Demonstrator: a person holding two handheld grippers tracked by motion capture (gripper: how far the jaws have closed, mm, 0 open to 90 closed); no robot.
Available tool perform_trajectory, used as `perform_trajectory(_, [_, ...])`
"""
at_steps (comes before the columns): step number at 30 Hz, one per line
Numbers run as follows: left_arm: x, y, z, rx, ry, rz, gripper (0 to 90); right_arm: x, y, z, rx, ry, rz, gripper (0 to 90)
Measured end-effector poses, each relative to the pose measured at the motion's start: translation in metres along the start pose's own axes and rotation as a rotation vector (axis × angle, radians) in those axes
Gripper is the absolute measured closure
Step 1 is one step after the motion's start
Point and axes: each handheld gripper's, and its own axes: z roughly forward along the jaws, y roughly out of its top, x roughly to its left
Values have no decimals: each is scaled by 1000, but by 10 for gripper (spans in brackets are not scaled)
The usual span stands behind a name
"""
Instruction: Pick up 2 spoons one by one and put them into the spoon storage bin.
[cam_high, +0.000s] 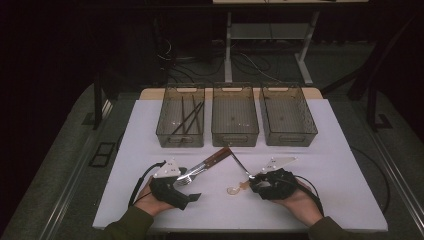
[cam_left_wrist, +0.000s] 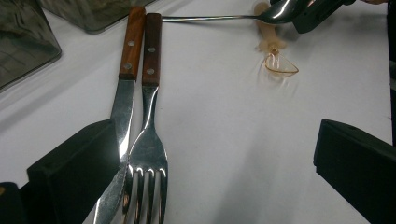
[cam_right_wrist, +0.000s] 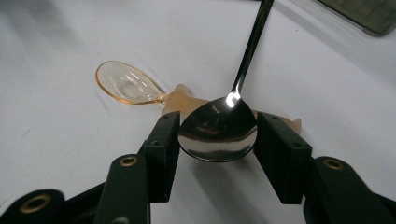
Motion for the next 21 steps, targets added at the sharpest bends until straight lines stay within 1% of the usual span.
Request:
perform_trajectory(5, [0,0,0,-2,0,-7,0,-2,0,-1,-3,0,10,516])
perform_trajectory(9, [0,0,0,-2,0,0,0,-5,0,-2,-9,8,27,521])
perform_trajectory(15, [0,0,0,-2,1,0,0,-6,0,-4,-18,0,26,534])
perform_trajectory(21, [0,0,0,-3,0,-1,0,-8,0,-7,-28,5,27,549])
